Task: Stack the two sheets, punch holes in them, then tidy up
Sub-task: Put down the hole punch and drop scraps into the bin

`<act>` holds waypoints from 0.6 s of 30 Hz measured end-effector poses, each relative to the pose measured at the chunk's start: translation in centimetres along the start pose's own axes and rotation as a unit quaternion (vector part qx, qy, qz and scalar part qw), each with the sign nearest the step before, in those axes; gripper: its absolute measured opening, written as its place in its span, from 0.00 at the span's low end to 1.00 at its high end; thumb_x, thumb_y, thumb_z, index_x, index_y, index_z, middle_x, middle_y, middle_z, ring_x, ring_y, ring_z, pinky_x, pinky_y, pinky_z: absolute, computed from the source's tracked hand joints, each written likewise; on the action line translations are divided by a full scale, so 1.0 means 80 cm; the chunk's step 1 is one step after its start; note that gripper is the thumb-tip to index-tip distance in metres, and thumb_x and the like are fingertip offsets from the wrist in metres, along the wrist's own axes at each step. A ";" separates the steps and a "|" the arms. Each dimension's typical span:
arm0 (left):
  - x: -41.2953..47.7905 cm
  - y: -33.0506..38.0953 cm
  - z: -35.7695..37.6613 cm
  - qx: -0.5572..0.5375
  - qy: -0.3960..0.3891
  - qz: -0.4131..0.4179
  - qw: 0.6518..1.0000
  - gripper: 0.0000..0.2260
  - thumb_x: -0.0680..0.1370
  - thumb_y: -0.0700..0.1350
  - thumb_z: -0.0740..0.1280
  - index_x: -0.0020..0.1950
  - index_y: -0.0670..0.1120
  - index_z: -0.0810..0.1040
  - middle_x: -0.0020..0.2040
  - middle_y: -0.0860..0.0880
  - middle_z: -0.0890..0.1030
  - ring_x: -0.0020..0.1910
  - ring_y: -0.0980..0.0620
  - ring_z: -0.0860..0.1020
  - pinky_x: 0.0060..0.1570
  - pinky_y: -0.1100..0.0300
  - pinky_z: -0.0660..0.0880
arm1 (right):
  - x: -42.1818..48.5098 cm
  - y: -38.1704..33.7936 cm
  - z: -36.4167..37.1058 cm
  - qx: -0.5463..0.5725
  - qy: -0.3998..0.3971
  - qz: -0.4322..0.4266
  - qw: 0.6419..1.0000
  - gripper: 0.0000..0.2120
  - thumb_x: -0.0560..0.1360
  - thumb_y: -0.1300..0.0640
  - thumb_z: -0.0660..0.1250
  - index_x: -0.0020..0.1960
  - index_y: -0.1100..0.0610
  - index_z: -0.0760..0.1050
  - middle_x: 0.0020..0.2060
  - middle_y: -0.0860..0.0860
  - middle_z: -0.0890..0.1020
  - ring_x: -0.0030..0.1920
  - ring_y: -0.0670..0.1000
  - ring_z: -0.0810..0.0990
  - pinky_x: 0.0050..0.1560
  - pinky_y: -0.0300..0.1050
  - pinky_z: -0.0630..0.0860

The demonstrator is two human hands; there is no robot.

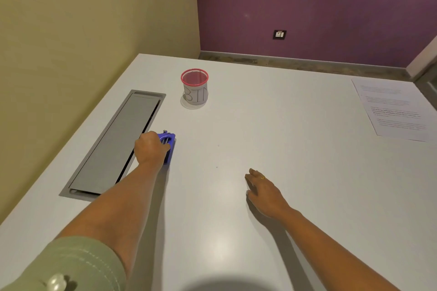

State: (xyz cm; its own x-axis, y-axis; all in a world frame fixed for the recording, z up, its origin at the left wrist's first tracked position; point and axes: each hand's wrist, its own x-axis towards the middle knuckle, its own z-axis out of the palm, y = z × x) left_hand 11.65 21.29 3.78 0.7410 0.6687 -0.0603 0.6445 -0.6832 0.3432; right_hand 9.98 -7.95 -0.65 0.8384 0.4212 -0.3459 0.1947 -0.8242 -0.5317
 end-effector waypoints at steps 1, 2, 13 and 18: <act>0.002 -0.003 0.002 0.008 0.000 -0.001 1.000 0.15 0.70 0.44 0.73 0.48 0.34 0.76 0.44 0.36 0.81 0.40 0.39 0.79 0.34 0.54 0.71 | 0.001 0.002 0.000 -0.002 -0.003 -0.001 1.000 0.24 0.78 0.58 0.56 0.74 0.55 0.58 0.76 0.48 0.54 0.76 0.46 0.51 0.72 0.40 0.55; 0.005 -0.006 0.004 0.015 -0.001 -0.002 1.000 0.15 0.70 0.44 0.73 0.47 0.34 0.76 0.43 0.36 0.81 0.40 0.39 0.79 0.34 0.55 0.71 | 0.002 0.003 0.000 -0.004 -0.003 -0.002 1.000 0.24 0.78 0.58 0.56 0.74 0.55 0.58 0.76 0.48 0.54 0.76 0.46 0.51 0.72 0.41 0.55; 0.017 -0.022 0.019 0.048 0.024 -0.010 0.999 0.10 0.73 0.43 0.70 0.45 0.35 0.77 0.41 0.37 0.80 0.35 0.42 0.75 0.33 0.56 0.70 | 0.013 0.005 0.005 0.013 0.032 -0.010 0.999 0.23 0.78 0.59 0.58 0.72 0.55 0.62 0.76 0.46 0.56 0.75 0.44 0.53 0.70 0.38 0.57; 0.009 -0.023 0.021 0.097 0.046 0.015 0.994 0.19 0.73 0.52 0.69 0.53 0.37 0.73 0.51 0.39 0.76 0.42 0.43 0.74 0.32 0.55 0.68 | 0.017 0.004 0.007 0.018 0.047 -0.003 0.999 0.21 0.78 0.60 0.58 0.70 0.56 0.65 0.75 0.47 0.60 0.75 0.45 0.56 0.69 0.39 0.60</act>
State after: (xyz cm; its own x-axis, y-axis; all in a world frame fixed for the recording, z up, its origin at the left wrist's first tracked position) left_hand 11.31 22.49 1.54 0.7464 0.6645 0.0358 0.6526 -0.7415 0.1555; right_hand 10.89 -7.41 -1.73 0.8818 0.3867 -0.2699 0.1822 -0.8073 -0.5613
